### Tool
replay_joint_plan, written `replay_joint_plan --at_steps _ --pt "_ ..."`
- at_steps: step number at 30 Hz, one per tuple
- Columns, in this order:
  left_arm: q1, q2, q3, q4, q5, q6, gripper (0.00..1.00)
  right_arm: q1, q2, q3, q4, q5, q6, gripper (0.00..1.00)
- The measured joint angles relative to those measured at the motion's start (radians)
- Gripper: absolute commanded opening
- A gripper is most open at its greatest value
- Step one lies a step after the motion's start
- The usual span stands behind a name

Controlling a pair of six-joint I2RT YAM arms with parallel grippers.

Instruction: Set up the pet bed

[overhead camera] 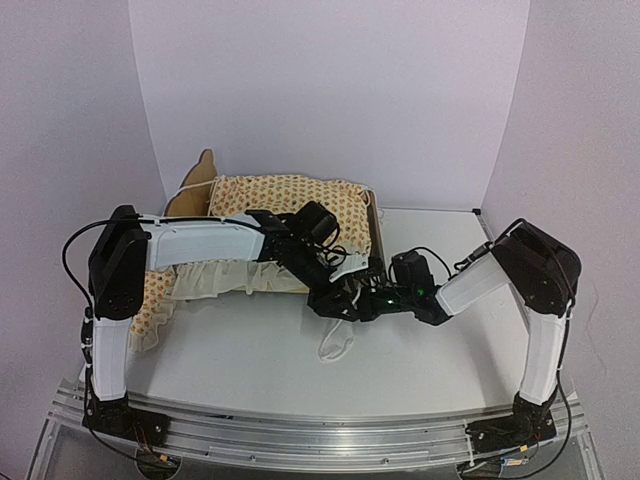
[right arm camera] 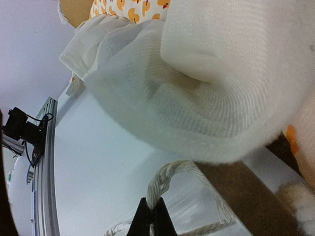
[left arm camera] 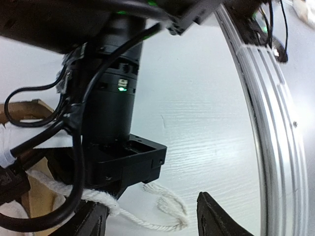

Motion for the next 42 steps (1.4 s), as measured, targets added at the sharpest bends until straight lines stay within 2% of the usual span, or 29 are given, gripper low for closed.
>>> replay_joint_plan --at_steps 3,8,12,15,18,24,33,42 --pt "-0.002 -0.004 0.036 -0.085 -0.018 0.141 0.79 0.000 0.005 0.004 0.007 0.005 0.006 0.00" --pt "0.005 -0.036 0.031 -0.209 -0.049 0.352 0.81 0.000 0.009 0.008 0.017 0.003 0.015 0.00" --pt "0.039 -0.072 0.009 -0.254 -0.062 0.478 0.73 0.000 0.025 0.018 0.018 0.000 0.017 0.00" --pt "0.081 -0.092 0.000 -0.258 -0.069 0.555 0.61 0.000 0.030 0.023 0.018 -0.003 0.018 0.00" --pt "0.116 -0.112 -0.041 -0.193 -0.099 0.627 0.51 0.000 0.032 0.028 0.017 -0.003 0.019 0.00" --pt "0.118 -0.120 -0.223 0.078 -0.174 0.792 0.35 0.000 0.034 0.031 0.017 -0.006 0.020 0.00" --pt "0.112 -0.111 -0.341 0.436 -0.191 0.989 0.30 0.000 0.034 0.031 0.016 -0.012 0.020 0.00" --pt "0.112 -0.048 -0.351 0.517 -0.195 1.120 0.31 0.000 0.034 0.031 0.016 -0.018 0.018 0.00"
